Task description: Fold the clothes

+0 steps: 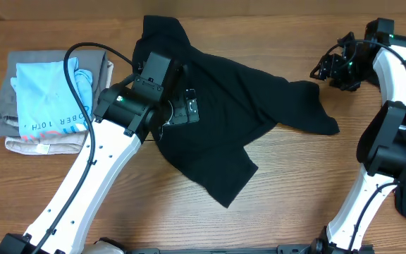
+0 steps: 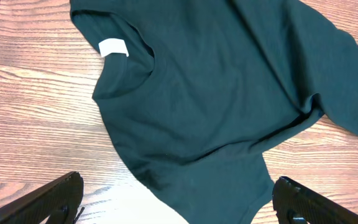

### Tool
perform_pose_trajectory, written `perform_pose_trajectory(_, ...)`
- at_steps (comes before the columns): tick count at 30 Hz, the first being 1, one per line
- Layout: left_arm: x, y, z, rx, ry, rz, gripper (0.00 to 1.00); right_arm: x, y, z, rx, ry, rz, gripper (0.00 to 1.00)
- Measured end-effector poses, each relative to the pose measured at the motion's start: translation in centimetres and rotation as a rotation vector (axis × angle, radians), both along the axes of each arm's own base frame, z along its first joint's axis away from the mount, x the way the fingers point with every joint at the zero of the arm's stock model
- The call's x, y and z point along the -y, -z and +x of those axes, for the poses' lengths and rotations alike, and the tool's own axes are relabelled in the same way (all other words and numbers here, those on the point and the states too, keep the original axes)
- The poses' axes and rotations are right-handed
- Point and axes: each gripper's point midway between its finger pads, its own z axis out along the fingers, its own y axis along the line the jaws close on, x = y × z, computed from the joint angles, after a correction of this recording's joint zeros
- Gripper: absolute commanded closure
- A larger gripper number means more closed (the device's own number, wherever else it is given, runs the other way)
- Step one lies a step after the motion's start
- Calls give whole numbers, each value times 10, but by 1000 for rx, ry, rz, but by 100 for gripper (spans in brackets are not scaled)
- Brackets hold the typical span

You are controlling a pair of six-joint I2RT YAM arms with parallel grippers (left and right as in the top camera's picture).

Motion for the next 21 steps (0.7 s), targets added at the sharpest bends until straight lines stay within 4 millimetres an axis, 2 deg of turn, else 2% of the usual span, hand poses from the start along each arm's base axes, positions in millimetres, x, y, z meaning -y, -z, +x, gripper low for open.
perform_pose_trajectory(2,0,0,0,0,0,0,0,-2,11,6,9,-5,26,31)
perform_pose_trajectory(7,0,0,0,0,0,0,0,-7,24,13,25,-14,55,41)
perform_pose_trajectory(21,0,0,0,0,0,0,0,-9,30,14,33,-17,69,41)
